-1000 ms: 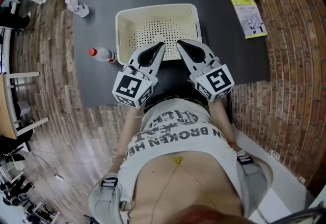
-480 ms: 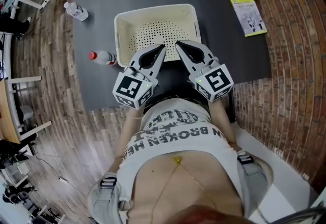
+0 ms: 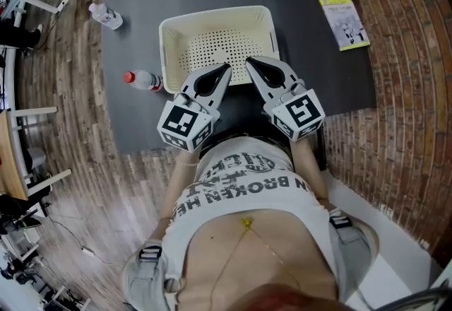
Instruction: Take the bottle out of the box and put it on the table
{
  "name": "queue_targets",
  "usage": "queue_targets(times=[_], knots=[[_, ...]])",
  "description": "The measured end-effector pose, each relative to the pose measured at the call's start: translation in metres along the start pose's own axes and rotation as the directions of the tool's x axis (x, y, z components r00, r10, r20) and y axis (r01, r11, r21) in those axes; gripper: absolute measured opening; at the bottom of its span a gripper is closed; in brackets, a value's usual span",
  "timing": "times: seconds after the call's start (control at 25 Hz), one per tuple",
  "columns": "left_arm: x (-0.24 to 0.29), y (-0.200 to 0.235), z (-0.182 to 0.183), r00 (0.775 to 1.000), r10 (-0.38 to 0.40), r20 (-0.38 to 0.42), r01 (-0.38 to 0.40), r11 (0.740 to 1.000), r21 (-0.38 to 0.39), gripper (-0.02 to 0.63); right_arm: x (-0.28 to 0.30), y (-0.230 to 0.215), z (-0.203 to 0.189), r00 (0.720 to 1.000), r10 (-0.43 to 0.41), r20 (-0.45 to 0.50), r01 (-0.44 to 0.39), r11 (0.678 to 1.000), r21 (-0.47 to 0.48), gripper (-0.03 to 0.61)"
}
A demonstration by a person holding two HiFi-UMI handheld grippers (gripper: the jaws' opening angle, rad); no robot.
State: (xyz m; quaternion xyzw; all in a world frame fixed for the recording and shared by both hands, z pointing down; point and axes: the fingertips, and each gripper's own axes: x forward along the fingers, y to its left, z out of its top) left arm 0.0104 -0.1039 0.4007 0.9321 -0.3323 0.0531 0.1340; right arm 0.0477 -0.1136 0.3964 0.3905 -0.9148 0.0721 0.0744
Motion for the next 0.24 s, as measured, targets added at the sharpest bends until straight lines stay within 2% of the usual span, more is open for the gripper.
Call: queue_targets(times=[0.24], knots=[[-0.0022,0.0001,-0.0034,1.000,-0.002,-0.004,0.002,1.000,-0.006,0.006,0.0007,0.0014,-0.0031,1.000,-0.004,-0.010,0.004,1.000,-0.003,0.008]])
